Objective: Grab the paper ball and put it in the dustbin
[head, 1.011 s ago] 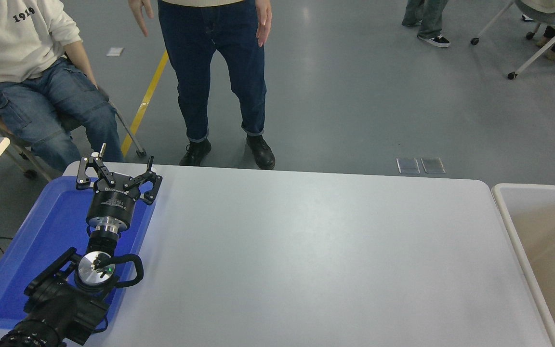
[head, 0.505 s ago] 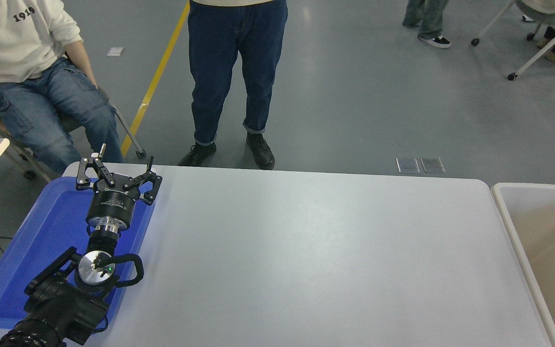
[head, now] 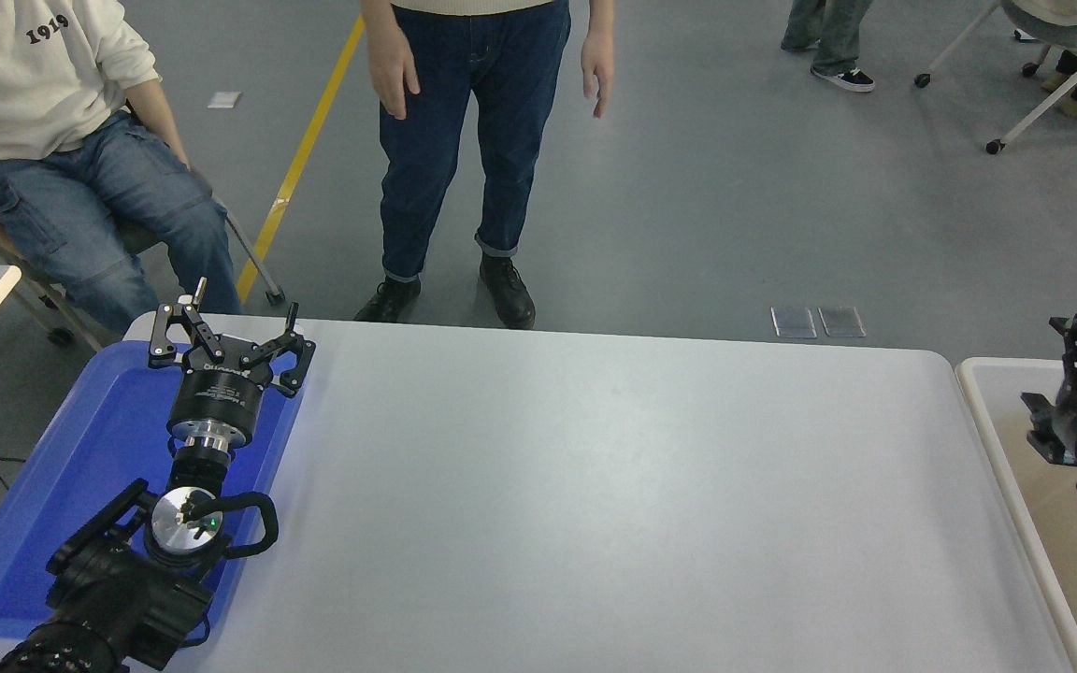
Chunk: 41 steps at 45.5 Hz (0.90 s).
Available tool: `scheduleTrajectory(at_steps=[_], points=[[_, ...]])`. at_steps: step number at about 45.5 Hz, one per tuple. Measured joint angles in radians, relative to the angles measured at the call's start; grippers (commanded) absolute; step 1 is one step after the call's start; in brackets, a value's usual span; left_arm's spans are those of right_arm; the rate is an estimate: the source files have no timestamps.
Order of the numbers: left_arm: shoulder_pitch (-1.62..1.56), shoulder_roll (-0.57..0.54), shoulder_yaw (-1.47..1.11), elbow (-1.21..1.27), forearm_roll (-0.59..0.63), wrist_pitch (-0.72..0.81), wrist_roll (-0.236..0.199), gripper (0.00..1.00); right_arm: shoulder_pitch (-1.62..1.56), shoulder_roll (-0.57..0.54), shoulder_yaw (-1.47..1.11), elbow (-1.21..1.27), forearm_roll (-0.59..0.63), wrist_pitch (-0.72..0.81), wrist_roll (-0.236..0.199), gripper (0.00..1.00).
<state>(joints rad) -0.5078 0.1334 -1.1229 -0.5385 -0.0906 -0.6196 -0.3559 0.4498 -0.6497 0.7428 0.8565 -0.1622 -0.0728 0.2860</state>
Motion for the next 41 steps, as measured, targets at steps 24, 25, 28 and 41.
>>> scheduleTrajectory(at_steps=[24,25,28,41], points=[[0.000,0.000,0.000,0.000,0.000,0.000,0.000,1.00,-0.053,0.168,0.053,0.055,0.075,0.109,0.241,1.00],[0.000,0.000,0.000,0.000,0.000,0.000,0.000,1.00,-0.054,0.173,0.054,0.056,0.076,0.109,0.247,1.00],[0.000,0.000,0.000,0.000,0.000,0.000,0.000,1.00,-0.055,0.190,0.055,0.058,0.079,0.099,0.266,1.00],[0.000,0.000,0.000,0.000,0.000,0.000,0.000,1.00,-0.054,0.235,0.054,0.083,0.078,0.026,0.306,1.00]])
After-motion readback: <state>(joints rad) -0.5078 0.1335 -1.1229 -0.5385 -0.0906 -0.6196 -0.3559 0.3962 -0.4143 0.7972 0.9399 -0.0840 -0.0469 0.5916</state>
